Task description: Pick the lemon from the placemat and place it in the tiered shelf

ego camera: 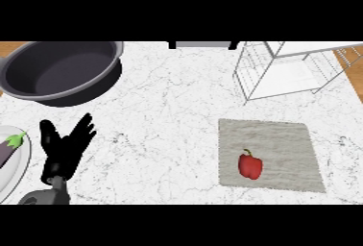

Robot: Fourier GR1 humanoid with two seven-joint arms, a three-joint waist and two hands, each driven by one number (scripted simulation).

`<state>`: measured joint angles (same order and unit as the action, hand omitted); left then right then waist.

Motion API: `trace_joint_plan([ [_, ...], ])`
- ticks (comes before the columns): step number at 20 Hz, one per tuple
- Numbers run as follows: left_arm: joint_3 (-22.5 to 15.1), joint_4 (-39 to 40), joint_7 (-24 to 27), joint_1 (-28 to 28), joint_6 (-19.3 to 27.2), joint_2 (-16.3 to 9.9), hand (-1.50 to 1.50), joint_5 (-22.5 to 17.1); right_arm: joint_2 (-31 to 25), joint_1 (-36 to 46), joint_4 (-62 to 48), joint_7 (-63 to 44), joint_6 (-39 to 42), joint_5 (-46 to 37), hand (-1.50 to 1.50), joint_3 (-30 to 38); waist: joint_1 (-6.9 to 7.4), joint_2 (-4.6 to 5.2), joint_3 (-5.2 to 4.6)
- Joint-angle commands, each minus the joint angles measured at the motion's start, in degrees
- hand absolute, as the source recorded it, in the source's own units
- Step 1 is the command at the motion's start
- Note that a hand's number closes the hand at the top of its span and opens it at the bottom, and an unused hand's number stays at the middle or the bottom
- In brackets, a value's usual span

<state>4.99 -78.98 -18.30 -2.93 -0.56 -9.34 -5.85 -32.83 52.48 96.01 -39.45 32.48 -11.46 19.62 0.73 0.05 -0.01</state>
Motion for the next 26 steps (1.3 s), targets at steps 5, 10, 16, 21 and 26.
trace_joint_plan([
  [5, 0.83, 0.61, 0.78, 0.36, -1.92, -0.79, 0.0, -0.73, -4.45, 8.02, -21.16, 12.9, -2.51, -5.3, 1.5, -2.7, 0.3, 0.13, -0.02],
  [10, -0.53, -1.46, -2.53, -0.89, 0.01, 0.82, 0.0, -0.08, -6.94, 10.36, -33.18, 23.99, -2.27, -9.68, 1.5, -5.72, 0.67, 0.26, 0.01],
  [16, 1.14, 3.03, 2.56, -0.68, -2.77, -0.75, 0.0, -0.38, -7.0, 16.29, -44.28, 30.72, -6.01, -15.05, 1.5, -8.7, 0.6, 0.32, -0.03],
  [21, 1.11, 4.98, 2.28, -2.19, -2.37, -0.13, 0.0, -0.05, -5.69, 18.14, -53.64, 38.08, -11.95, -18.21, 1.5, -8.74, 0.71, 0.46, -0.02],
  [26, -0.34, -0.54, 0.92, 1.6, -2.0, 1.05, 0.0, 0.06, -2.53, 19.89, -59.38, 40.99, -18.09, -21.45, 1.5, -9.9, 1.18, 0.4, 0.0],
])
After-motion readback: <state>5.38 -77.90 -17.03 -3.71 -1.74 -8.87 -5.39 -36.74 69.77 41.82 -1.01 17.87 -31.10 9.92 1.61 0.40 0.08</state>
